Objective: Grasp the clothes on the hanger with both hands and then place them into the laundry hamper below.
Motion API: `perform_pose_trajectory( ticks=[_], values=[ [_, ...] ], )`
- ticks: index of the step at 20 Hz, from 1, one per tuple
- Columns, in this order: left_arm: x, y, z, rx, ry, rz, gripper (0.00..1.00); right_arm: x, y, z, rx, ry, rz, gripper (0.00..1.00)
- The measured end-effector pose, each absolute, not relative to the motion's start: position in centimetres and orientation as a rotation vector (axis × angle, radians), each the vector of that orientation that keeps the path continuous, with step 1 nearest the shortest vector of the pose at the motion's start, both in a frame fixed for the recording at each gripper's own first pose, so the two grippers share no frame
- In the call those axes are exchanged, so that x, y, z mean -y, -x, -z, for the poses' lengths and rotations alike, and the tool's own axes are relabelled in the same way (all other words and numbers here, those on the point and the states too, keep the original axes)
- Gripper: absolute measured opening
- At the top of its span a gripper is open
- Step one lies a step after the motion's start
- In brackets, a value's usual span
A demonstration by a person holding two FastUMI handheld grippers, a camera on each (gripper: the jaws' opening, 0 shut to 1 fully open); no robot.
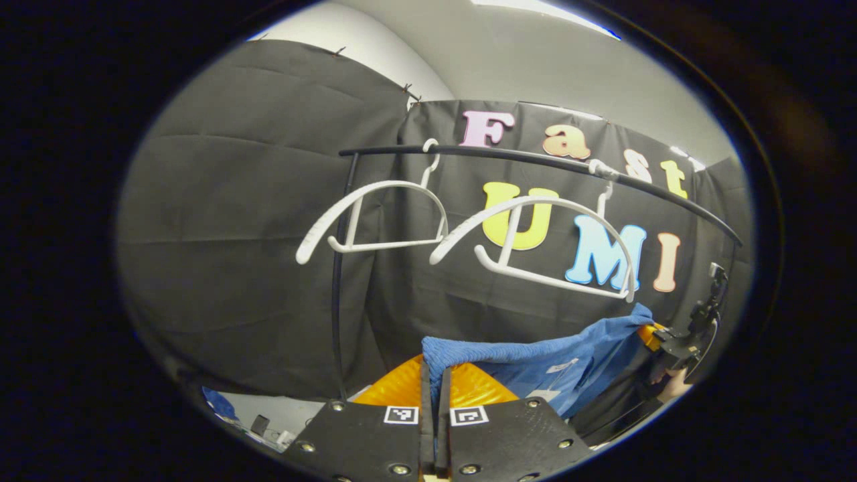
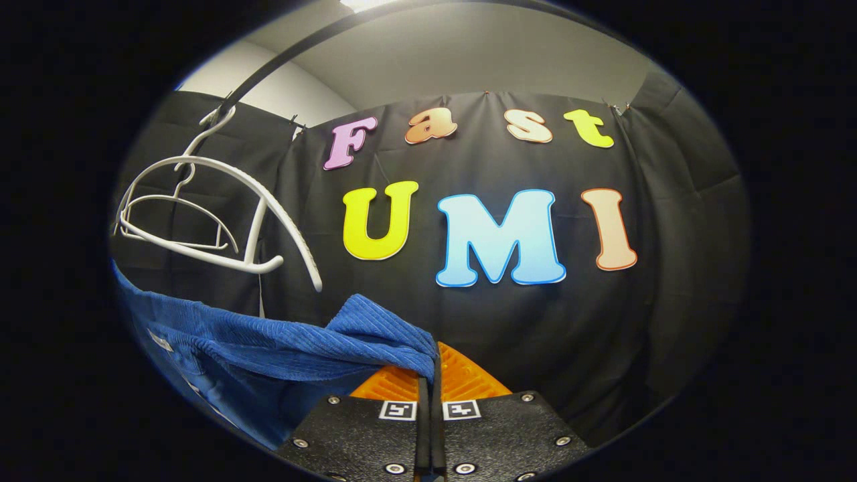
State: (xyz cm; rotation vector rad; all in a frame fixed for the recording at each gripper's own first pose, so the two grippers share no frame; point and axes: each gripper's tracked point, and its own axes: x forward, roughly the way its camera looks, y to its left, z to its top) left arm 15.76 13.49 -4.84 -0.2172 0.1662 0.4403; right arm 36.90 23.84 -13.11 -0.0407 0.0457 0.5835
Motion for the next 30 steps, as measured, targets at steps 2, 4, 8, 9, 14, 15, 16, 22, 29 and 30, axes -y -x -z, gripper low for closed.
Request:
perform_pose_trajectory(
  ticks=[2, 4, 8, 9, 14, 15, 16, 22, 29, 30],
  values=[
    [-13.5, -15.5, 4.6, -0.165, 0.219, -0.441, 0.02, -22.9, -36.1, 12.7, -0.054, 0.026, -0.582, 0.00],
    [-13.6, -15.4, 4.7, -0.168, 0.202, -0.443, 0.02, -22.2, -34.9, 12.1, -0.065, -0.001, -0.583, 0.00],
    [-14.1, -15.5, 4.6, -0.168, 0.172, -0.443, 0.02, -20.4, -32.0, 11.8, -0.117, -0.018, -0.563, 0.00],
    [-14.4, -15.3, 4.7, -0.172, 0.166, -0.449, 0.00, -20.2, -31.0, 11.4, -0.122, -0.019, -0.562, 0.00],
    [-13.5, -14.1, 5.1, -0.198, 0.197, -0.426, 0.02, -18.1, -25.6, 10.2, -0.129, 0.027, -0.534, 0.00],
    [-13.4, -13.7, 5.0, -0.198, 0.199, -0.409, 0.02, -17.5, -24.4, 9.9, -0.125, 0.032, -0.522, 0.00],
    [-13.3, -13.6, 5.0, -0.199, 0.203, -0.391, 0.02, -16.9, -23.3, 9.7, -0.126, 0.032, -0.502, 0.00],
    [-12.7, -12.3, 5.8, -0.235, 0.169, -0.257, 0.02, -14.5, -15.5, 10.5, -0.209, 0.048, -0.392, 0.00],
    [-9.9, -11.6, 7.5, -0.299, 0.154, -0.033, 0.02, -14.8, -7.0, 12.6, -0.274, 0.077, -0.353, 0.00],
    [-9.7, -11.5, 7.8, -0.307, 0.164, -0.019, 0.02, -15.0, -6.0, 13.1, -0.286, 0.078, -0.348, 0.00]
  ],
)
